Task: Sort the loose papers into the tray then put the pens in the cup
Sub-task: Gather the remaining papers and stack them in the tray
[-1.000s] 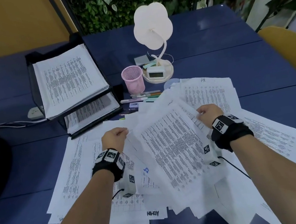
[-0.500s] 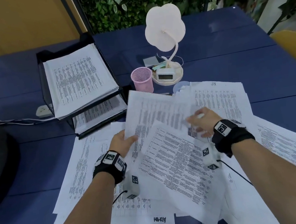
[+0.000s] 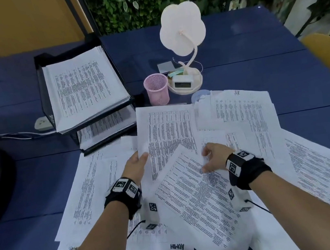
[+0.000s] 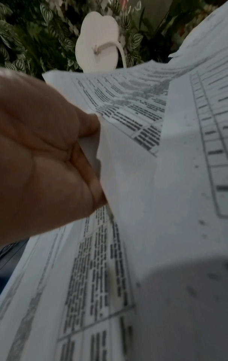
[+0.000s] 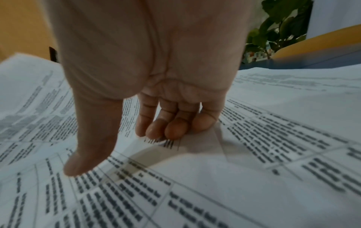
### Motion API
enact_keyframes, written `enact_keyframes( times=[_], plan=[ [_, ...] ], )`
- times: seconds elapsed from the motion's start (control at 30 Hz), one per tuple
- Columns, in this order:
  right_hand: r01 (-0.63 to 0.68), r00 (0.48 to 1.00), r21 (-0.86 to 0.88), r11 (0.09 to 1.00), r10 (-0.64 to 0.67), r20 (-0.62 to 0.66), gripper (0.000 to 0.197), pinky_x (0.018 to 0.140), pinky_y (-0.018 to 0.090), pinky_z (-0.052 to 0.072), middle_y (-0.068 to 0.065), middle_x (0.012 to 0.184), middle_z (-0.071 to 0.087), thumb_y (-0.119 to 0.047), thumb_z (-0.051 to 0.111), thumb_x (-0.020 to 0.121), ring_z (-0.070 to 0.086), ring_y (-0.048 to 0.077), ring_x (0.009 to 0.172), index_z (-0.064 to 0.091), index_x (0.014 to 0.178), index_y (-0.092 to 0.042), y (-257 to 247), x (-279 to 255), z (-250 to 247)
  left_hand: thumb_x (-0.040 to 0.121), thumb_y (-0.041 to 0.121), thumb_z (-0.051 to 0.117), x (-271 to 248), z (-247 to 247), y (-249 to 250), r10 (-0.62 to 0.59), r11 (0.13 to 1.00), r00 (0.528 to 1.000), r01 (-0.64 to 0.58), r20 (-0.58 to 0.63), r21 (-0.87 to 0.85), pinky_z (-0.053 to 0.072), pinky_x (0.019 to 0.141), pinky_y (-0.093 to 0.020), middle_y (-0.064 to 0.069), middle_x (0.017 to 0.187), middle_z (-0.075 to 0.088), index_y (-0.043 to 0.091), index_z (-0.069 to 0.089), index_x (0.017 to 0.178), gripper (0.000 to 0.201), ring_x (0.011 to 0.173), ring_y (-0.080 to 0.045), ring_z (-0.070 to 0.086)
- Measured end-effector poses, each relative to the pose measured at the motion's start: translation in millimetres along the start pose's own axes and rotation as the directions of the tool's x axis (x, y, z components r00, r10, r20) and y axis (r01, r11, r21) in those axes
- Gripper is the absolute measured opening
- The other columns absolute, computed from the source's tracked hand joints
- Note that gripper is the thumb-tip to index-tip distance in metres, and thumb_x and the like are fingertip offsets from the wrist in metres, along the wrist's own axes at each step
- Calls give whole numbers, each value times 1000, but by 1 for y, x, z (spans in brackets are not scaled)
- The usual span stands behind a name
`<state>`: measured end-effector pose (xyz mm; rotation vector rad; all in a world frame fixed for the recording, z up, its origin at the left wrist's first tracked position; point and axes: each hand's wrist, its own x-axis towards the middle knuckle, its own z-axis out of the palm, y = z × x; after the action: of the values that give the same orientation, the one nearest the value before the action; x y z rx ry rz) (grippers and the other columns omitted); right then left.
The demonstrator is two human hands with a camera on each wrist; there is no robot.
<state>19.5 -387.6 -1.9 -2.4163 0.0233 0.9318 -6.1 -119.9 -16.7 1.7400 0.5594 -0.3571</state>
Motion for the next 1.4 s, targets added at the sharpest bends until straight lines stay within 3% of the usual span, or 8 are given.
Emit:
enact_keyframes(
  times=[0.3,0.43,0.53,0.8,1.0,1.1,1.27,1.4],
  plan=[
    [14,990,-29,999,-18,-141,12,63,25,37,3,91,53,-23,57,91,47,16,72,51,87,-14,3,1,-2,89,59,49,5,-11,-9,-27,992,999,23,-35,-122,34,110,-46,5,136,52,24,50,133,56,125,-19,48],
    [-1,932,301,954,110,-344,14,72,27,34,9,95,47,-16,50,95,43,20,74,48,105,-7,11,2,-16,81,65,49,35,-20,-48,-52,994,998,49,-30,-95,38,108,-47,-1,136,55,23,49,135,68,124,-22,52],
    [8,912,406,914,160,-378,27,76,28,35,9,102,47,-15,50,96,45,22,85,48,119,-2,10,4,-17,55,89,53,28,-17,-48,-84,993,996,82,-15,-82,35,110,-46,4,143,48,24,39,143,110,129,-21,47],
    [120,884,581,805,179,-431,18,75,26,39,7,92,54,-16,61,89,49,21,83,57,105,-9,-15,13,6,90,18,63,-23,3,-1,85,987,991,-98,103,131,46,86,-24,-1,121,60,12,52,130,42,103,-15,59],
    [160,941,673,722,94,-324,60,99,40,44,-4,126,48,-31,69,85,48,17,115,42,135,-11,-23,3,-5,92,17,61,-30,-17,17,153,988,985,-155,75,26,47,94,-29,3,115,65,21,56,120,29,101,-9,62],
    [250,947,716,652,-10,-321,43,90,24,41,-1,127,54,-20,62,90,50,13,110,49,129,-6,-47,-8,-14,89,23,65,-29,-27,30,185,982,982,-183,42,-42,44,101,-36,7,121,64,22,53,127,40,108,-10,61],
    [450,842,605,657,-87,-532,25,89,30,48,-2,109,63,-9,55,93,62,24,108,59,118,-11,-93,-16,-24,94,17,57,-34,-33,61,286,957,936,-291,-205,3,44,100,-37,1,125,59,18,47,128,36,117,-19,56],
    [575,772,572,584,-157,-616,28,83,14,47,-2,112,65,-5,50,95,62,10,102,59,121,-9,-118,-25,-25,96,16,53,-41,-38,77,368,923,874,-383,-317,15,44,101,-34,-1,124,59,9,48,130,35,117,-19,56]
  ],
)
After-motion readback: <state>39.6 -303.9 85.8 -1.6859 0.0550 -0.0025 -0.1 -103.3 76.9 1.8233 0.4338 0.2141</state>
